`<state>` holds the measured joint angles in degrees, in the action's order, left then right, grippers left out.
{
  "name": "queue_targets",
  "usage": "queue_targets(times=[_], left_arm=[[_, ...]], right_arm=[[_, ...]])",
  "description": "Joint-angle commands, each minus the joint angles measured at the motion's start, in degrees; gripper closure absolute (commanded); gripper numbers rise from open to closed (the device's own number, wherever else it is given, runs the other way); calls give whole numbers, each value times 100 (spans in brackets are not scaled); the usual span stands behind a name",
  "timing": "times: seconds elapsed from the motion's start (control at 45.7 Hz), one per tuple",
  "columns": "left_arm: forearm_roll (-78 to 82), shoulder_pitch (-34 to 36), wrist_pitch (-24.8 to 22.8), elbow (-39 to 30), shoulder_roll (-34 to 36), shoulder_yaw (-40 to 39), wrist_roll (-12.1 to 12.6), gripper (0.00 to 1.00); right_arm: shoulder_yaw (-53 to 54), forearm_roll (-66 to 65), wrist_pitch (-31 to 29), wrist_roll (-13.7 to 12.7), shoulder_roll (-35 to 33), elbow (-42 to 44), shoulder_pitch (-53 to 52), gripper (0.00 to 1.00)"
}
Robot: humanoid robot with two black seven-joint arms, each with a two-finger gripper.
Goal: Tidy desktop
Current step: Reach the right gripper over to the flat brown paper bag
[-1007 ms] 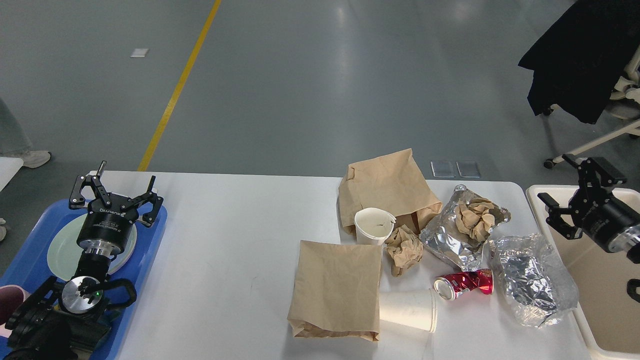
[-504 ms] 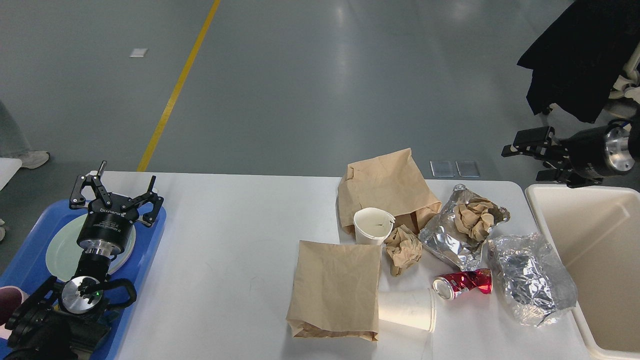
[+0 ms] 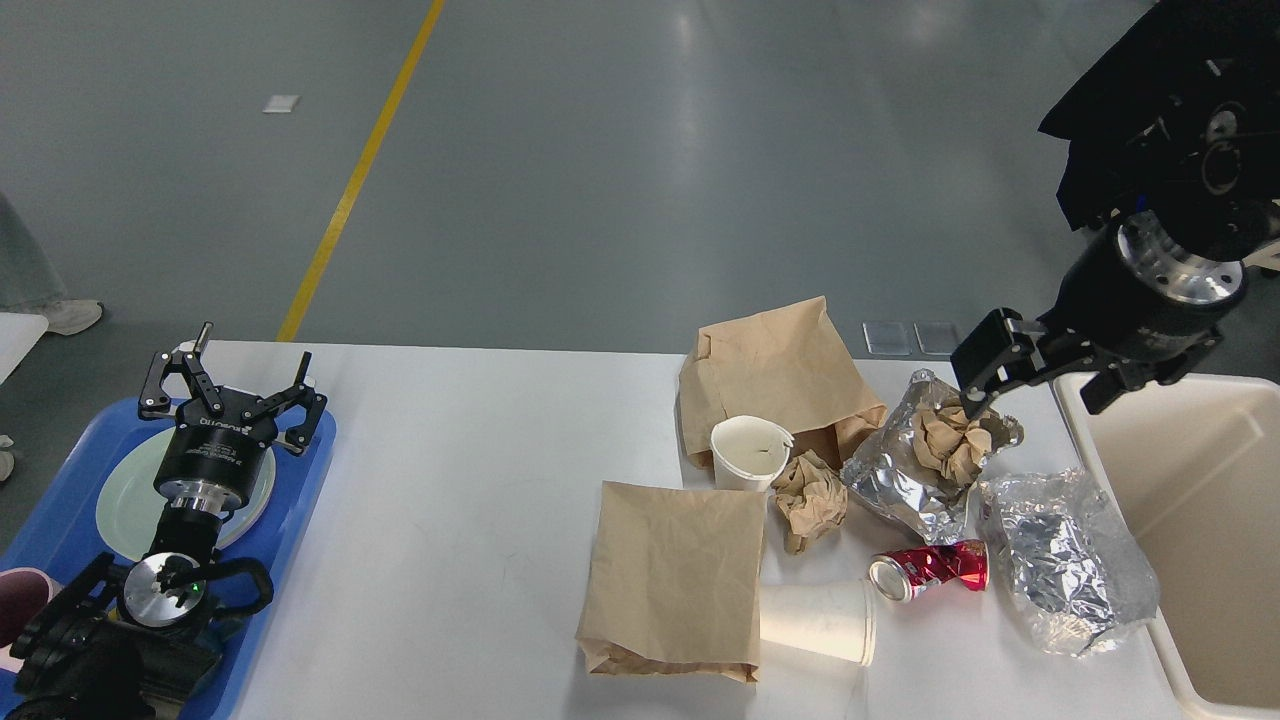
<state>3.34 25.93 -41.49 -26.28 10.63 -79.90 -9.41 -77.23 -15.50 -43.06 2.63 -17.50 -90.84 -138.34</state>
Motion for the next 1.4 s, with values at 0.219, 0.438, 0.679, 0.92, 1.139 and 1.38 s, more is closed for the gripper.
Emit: queue_targets(times=[0.219,0.438,0.679,0.92,1.139,1.38], left_arm=[[0,0,9,0,-9,1,0,4],[0,0,9,0,-9,1,0,4],[0,9,9,0,-9,1,0,4],[0,9,0,-9,-9,1,9,4],[9,9,0,-9,-9,1,9,4],[9,9,0,-9,-9,1,9,4]], right_arm=[[270,372,262,-386,203,-892,-694,4],[604,398,315,-377,1,-839,-334,3],[1790,416,1359,-386,71,-435,1220,5],[2537,486,2697,-403,458,461,3075,4],[2634,486,3136,-403,1099,1744,4639,3],[2634,486,3268,-403,1504,2299,5361,3]])
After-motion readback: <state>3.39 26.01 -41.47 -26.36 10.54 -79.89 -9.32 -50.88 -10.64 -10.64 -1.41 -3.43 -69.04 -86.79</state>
